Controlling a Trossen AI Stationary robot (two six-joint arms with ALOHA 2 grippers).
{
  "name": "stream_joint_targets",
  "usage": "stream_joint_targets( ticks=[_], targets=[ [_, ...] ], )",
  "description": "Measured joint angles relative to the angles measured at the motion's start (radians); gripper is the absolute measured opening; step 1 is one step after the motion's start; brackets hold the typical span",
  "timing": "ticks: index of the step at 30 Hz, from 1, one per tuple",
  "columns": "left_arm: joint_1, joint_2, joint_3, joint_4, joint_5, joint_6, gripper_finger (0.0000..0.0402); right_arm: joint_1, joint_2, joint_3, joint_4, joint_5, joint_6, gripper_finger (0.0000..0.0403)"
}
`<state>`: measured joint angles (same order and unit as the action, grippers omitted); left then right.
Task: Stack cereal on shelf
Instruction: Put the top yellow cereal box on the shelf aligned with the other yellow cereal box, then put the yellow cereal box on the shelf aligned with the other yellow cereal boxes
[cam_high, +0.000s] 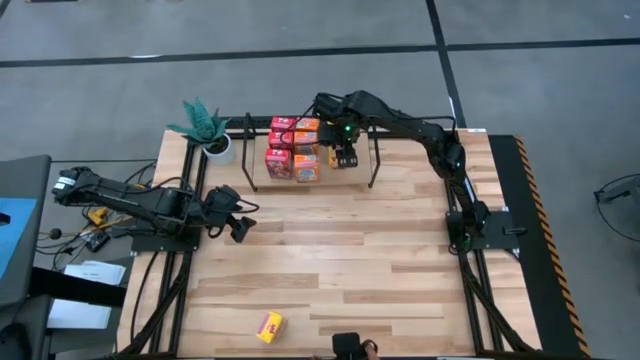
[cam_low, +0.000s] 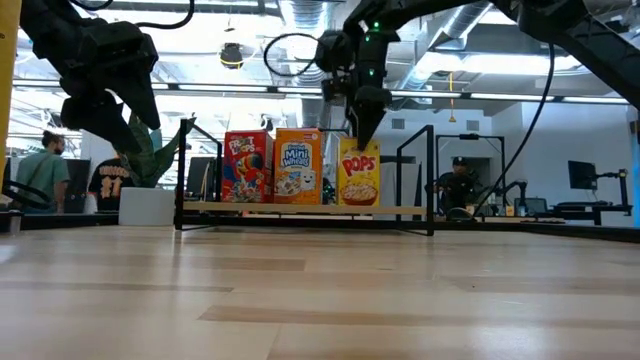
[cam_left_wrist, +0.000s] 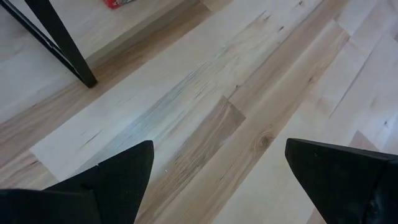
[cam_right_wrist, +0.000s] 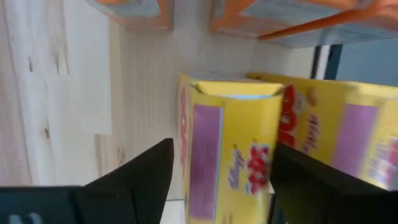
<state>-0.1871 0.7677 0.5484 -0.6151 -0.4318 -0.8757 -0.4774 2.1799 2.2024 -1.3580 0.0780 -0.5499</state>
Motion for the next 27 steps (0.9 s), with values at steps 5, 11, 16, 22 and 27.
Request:
stream_joint_targets(
  ticks=[5, 11, 16, 22, 27],
  targets=[
    [0.0, 0.0, 0.0, 0.0, 0.007, 0.017, 0.0355, 0.0, 0.0, 0.106, -0.081, 0.009, 0.005, 0.0276],
    [-0.002, 0.0, 0.0, -0.001, 0.173, 0.069, 0.0355, 0.018, -0.047, 0.142, -0.159, 0.025, 0.038, 0.0276],
    [-0.082, -0.001, 0.0, 0.0, 0.464, 0.058, 0.0355, 0.057, -0.145, 0.145, -0.159, 0.023, 0.1, 0.0276],
    [-0.373, 0.0, 0.0, 0.075, 0.456, -0.277, 0.0355, 0.136, -0.271, 0.145, -0.171, -0.002, 0.195, 0.0276],
    [-0.68, 0.061, 0.006, 0.268, 0.202, -0.63, 0.0355, 0.22, -0.358, 0.145, -0.2, -0.008, 0.283, 0.0276]
  ],
)
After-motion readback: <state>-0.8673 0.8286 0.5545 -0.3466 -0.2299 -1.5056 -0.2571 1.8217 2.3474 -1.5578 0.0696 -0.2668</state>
